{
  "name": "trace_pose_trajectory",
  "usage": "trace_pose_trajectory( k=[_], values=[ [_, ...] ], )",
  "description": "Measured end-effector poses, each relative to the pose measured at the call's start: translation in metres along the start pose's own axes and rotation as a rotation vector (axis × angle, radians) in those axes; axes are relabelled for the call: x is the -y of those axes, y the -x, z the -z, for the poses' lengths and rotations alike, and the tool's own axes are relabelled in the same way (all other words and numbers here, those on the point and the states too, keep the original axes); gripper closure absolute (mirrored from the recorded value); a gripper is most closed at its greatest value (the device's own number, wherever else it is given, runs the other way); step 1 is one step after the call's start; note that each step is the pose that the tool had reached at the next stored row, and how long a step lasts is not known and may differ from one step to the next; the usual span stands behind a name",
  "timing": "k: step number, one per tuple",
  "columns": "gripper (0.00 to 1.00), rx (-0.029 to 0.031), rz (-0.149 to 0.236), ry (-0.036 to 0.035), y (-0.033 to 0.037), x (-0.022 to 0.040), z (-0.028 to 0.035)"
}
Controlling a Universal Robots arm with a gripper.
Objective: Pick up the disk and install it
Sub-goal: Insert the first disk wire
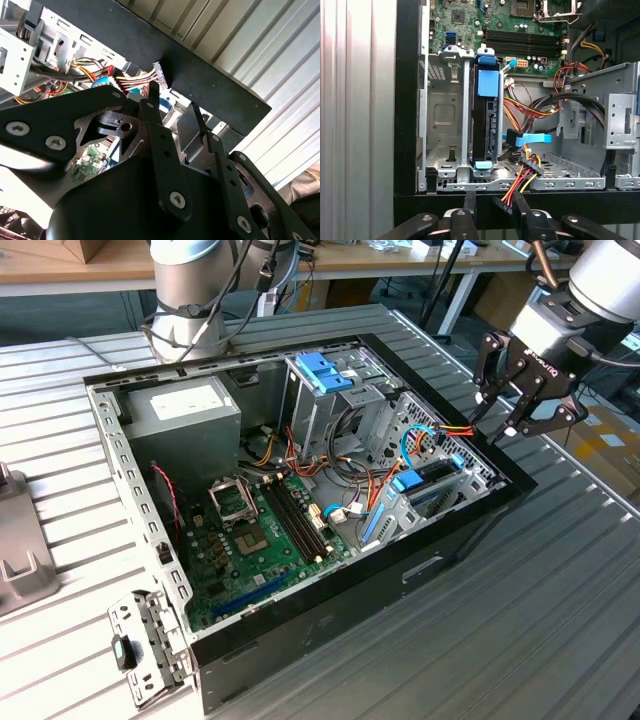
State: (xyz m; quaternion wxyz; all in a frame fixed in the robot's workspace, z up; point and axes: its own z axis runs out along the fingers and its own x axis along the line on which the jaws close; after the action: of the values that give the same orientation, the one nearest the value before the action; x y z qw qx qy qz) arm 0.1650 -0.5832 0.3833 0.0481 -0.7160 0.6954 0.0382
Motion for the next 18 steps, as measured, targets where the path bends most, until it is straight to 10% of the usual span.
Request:
trace_pose_trajectory(
  k=[18],
  values=[
    [0.58,0.0015,0.092,0.0112,0.0000,0.0000,0.0000]
  ],
)
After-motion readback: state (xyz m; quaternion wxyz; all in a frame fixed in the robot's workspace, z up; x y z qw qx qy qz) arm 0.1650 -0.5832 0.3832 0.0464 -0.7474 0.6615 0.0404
